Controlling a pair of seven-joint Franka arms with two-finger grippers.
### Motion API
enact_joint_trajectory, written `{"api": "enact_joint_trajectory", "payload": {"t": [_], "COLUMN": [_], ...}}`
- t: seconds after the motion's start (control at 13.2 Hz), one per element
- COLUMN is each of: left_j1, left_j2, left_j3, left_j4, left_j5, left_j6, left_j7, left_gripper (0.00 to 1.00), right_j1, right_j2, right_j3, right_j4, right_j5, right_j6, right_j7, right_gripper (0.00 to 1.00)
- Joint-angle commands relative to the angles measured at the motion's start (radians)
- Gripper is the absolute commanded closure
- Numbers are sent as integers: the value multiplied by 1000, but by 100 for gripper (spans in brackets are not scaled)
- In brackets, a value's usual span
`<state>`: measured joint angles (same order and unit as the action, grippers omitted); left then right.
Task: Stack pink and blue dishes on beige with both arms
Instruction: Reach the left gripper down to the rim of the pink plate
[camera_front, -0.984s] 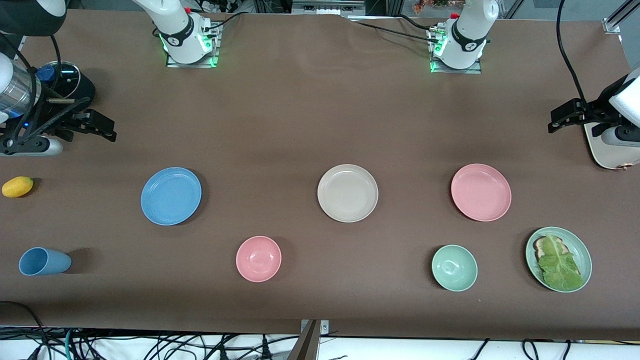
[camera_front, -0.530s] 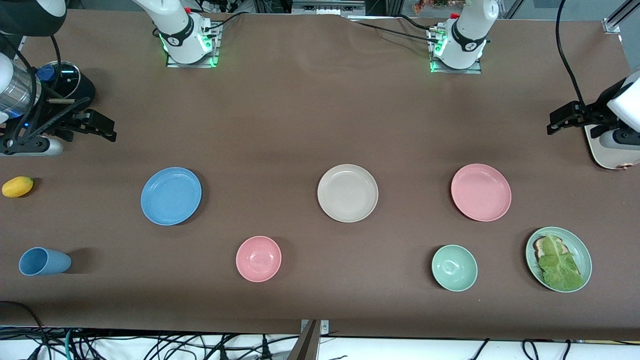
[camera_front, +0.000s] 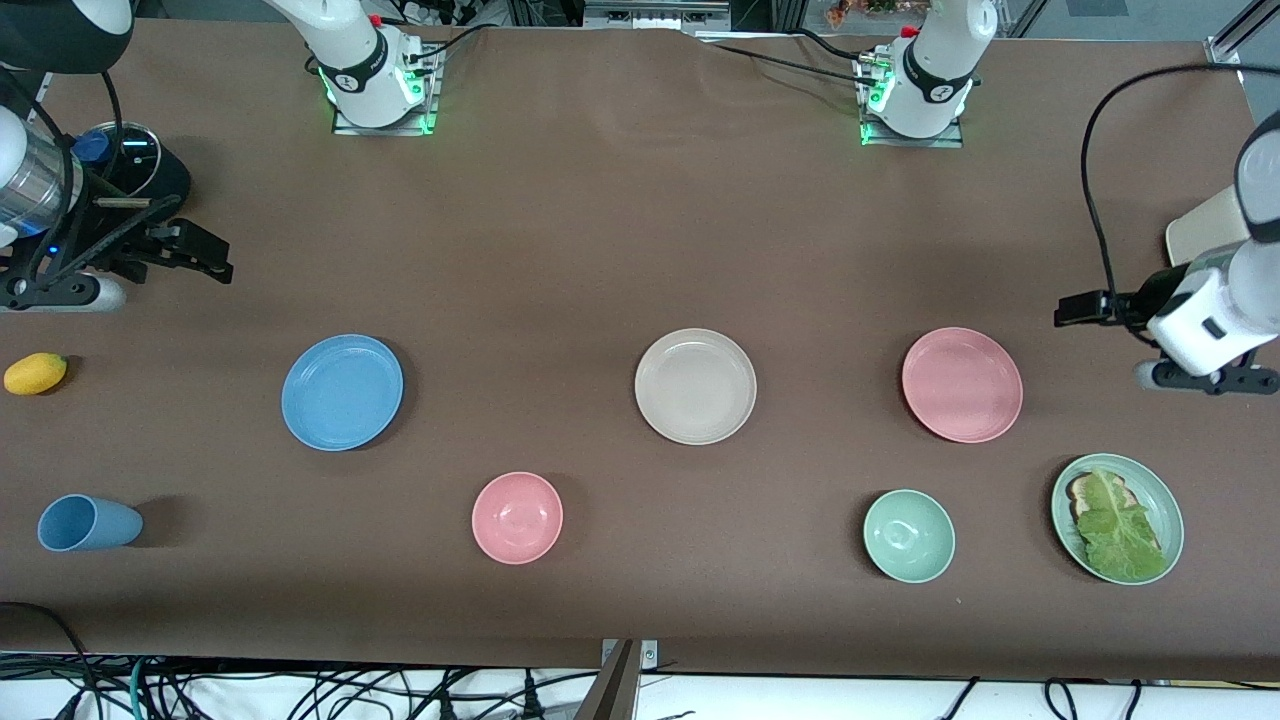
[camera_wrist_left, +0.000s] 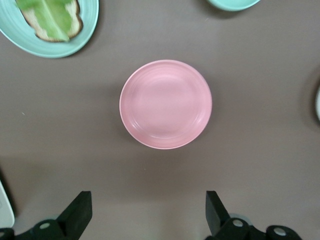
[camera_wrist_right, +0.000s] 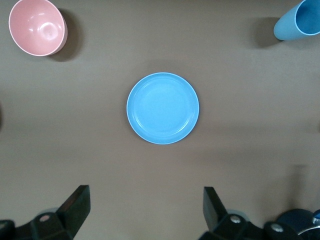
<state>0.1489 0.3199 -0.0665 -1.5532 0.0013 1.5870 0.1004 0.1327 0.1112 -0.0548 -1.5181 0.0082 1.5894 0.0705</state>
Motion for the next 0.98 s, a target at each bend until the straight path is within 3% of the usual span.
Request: {"api": "enact_joint_trajectory", "payload": {"t": [0.0, 0.53, 0.91], "left_j1": [44, 77, 101], "left_j2": [135, 251, 243], "left_j3": [-1, -3, -3], "left_j4": [91, 50, -174], "left_j5": [3, 8, 9], "left_j6": [-19, 190, 494], "left_j7": [-5, 7, 10], "left_gripper": [0, 0, 0], "right_j1": [-5, -5, -5], "right_j2": [-2, -2, -2], "right_j3": [1, 1, 1], "right_j4": [3, 3, 3], "right_j5": [-1, -1, -1], "right_j6": [-3, -3, -5], "right_j7": [-15, -14, -14], "right_gripper": [0, 0, 0]}}
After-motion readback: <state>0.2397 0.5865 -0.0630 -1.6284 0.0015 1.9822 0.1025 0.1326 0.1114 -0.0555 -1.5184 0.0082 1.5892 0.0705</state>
